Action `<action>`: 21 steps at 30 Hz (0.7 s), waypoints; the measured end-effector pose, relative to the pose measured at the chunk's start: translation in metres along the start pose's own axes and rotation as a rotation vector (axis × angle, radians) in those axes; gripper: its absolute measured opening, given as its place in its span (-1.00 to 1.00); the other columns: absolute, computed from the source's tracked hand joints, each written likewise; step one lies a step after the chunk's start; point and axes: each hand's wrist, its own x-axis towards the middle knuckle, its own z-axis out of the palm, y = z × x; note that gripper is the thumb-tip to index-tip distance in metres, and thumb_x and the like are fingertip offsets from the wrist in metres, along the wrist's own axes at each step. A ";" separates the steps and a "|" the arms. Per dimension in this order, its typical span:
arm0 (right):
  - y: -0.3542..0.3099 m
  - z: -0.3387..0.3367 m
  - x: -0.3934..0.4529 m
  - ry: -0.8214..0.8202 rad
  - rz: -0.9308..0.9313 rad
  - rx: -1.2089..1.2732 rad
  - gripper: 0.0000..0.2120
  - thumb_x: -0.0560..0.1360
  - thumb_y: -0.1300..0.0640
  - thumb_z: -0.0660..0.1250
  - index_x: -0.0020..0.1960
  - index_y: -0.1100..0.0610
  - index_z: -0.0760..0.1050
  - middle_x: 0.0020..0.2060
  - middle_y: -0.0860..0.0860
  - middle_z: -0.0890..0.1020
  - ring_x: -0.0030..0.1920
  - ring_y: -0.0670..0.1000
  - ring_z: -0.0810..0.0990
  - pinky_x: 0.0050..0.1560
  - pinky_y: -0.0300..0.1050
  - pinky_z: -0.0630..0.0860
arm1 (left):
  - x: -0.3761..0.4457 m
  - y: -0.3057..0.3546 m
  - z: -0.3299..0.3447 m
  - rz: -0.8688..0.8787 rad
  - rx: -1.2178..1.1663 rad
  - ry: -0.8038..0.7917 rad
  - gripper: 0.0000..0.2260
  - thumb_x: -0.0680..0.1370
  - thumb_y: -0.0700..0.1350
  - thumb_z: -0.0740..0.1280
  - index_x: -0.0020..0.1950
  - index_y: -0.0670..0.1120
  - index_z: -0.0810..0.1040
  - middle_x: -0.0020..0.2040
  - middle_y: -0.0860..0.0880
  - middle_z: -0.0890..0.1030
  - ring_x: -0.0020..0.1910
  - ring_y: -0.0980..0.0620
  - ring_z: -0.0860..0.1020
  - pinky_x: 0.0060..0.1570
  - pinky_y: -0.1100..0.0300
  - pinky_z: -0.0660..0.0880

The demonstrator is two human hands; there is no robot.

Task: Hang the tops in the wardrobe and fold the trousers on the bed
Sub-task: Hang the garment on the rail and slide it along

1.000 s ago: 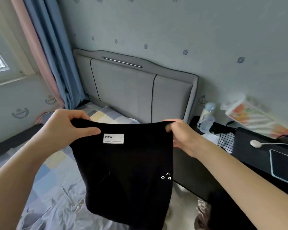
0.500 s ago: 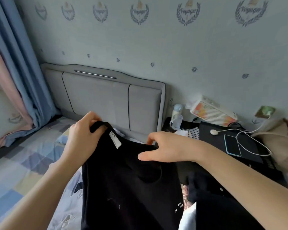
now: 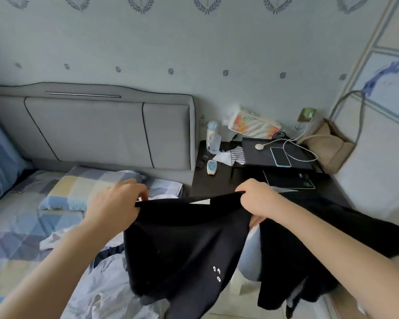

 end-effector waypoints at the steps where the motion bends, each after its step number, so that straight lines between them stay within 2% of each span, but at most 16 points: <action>1: 0.003 -0.001 -0.006 0.033 0.014 0.040 -0.60 0.39 0.34 0.03 0.10 0.28 0.53 -0.05 0.30 0.64 -0.17 0.25 0.63 -0.21 -0.03 0.62 | -0.001 -0.001 0.002 -0.018 -0.004 -0.012 -0.76 0.46 -0.17 0.33 -0.16 0.21 0.46 -0.18 0.13 0.41 -0.09 -0.03 0.52 -0.19 0.09 0.49; 3: 0.012 -0.004 -0.023 0.090 0.039 0.091 -0.64 0.40 0.36 0.03 0.07 0.36 0.50 -0.11 0.39 0.62 -0.19 0.33 0.65 -0.22 0.14 0.64 | -0.002 0.004 0.009 -0.024 -0.061 -0.010 -0.84 0.45 -0.17 0.37 -0.17 0.12 0.51 -0.18 0.10 0.44 -0.11 -0.05 0.52 -0.20 0.09 0.47; 4: 0.014 -0.006 -0.028 0.092 0.058 0.106 -0.67 0.42 0.35 0.03 0.04 0.36 0.50 -0.16 0.40 0.63 -0.23 0.32 0.66 -0.24 0.16 0.64 | 0.000 0.006 0.012 -0.038 -0.106 0.006 -0.87 0.45 -0.13 0.40 -0.22 0.08 0.51 -0.22 0.08 0.46 -0.16 -0.03 0.51 -0.26 0.12 0.43; 6: 0.023 -0.011 -0.041 0.072 0.118 0.139 -0.72 0.48 0.34 0.05 0.04 0.33 0.50 -0.22 0.37 0.64 -0.29 0.27 0.67 -0.24 0.11 0.65 | 0.004 0.016 0.016 -0.088 -0.214 0.016 -0.83 0.44 -0.05 0.48 -0.30 0.07 0.53 -0.34 0.10 0.50 -0.30 0.09 0.46 -0.40 0.22 0.32; 8: 0.036 -0.019 -0.057 0.052 0.171 0.213 -0.75 0.52 0.33 0.09 0.10 0.31 0.49 -0.22 0.30 0.67 -0.32 0.21 0.68 -0.26 0.04 0.66 | 0.007 0.030 0.016 -0.115 -0.408 -0.055 -0.85 0.41 -0.06 0.53 -0.33 0.02 0.62 -0.39 0.04 0.59 -0.33 0.07 0.54 -0.39 0.27 0.39; 10: 0.052 -0.030 -0.071 0.062 0.192 0.255 -0.78 0.53 0.29 0.17 0.10 0.30 0.51 -0.14 0.22 0.66 -0.26 0.16 0.68 -0.25 0.03 0.66 | 0.010 0.046 0.014 -0.177 -0.823 -0.229 -0.97 0.43 -0.22 0.51 -0.18 -0.14 0.70 -0.30 -0.13 0.68 -0.27 -0.11 0.67 -0.28 0.18 0.59; 12: 0.076 -0.040 -0.088 0.049 0.206 0.372 -0.83 0.55 0.24 0.22 0.07 0.27 0.53 -0.09 0.21 0.67 -0.17 0.16 0.70 -0.17 0.10 0.66 | 0.008 0.068 0.009 -0.250 -1.296 -0.477 -0.86 0.49 -0.36 0.40 0.04 -0.30 0.65 -0.13 -0.25 0.70 -0.19 -0.16 0.70 -0.27 0.12 0.64; 14: 0.103 -0.052 -0.107 0.017 0.199 0.529 -0.82 0.55 0.22 0.28 0.11 0.28 0.53 -0.08 0.20 0.70 -0.11 0.14 0.71 -0.06 0.08 0.65 | 0.005 0.097 0.007 -0.326 -1.601 -0.685 -0.77 0.48 -0.38 0.31 0.12 -0.34 0.58 -0.01 -0.30 0.68 -0.12 -0.19 0.70 -0.29 0.05 0.64; 17: 0.147 -0.073 -0.139 0.020 0.184 0.678 -0.70 0.50 0.20 0.40 0.17 0.33 0.52 0.03 0.19 0.67 0.03 0.09 0.68 0.06 0.00 0.62 | 0.003 0.154 0.009 -0.358 -1.872 -0.861 -0.69 0.41 -0.30 0.29 0.15 -0.32 0.55 0.07 -0.29 0.66 -0.03 -0.23 0.68 -0.25 -0.10 0.64; 19: 0.177 -0.088 -0.166 0.060 0.185 0.785 -0.69 0.46 0.19 0.45 0.16 0.28 0.55 0.08 0.18 0.66 0.09 0.08 0.66 0.11 -0.01 0.60 | 0.001 0.205 0.009 -0.349 -1.967 -0.940 -0.69 0.43 -0.26 0.29 0.16 -0.29 0.55 0.09 -0.24 0.66 0.03 -0.21 0.67 -0.12 -0.15 0.64; 21: 0.202 -0.102 -0.190 0.115 0.182 0.895 -0.69 0.45 0.17 0.46 0.15 0.27 0.57 0.10 0.19 0.65 0.13 0.10 0.64 0.11 -0.04 0.59 | -0.002 0.253 0.006 -0.325 -2.041 -1.019 -0.74 0.44 -0.23 0.30 0.11 -0.23 0.58 -0.03 -0.15 0.68 -0.04 -0.15 0.69 -0.11 -0.10 0.61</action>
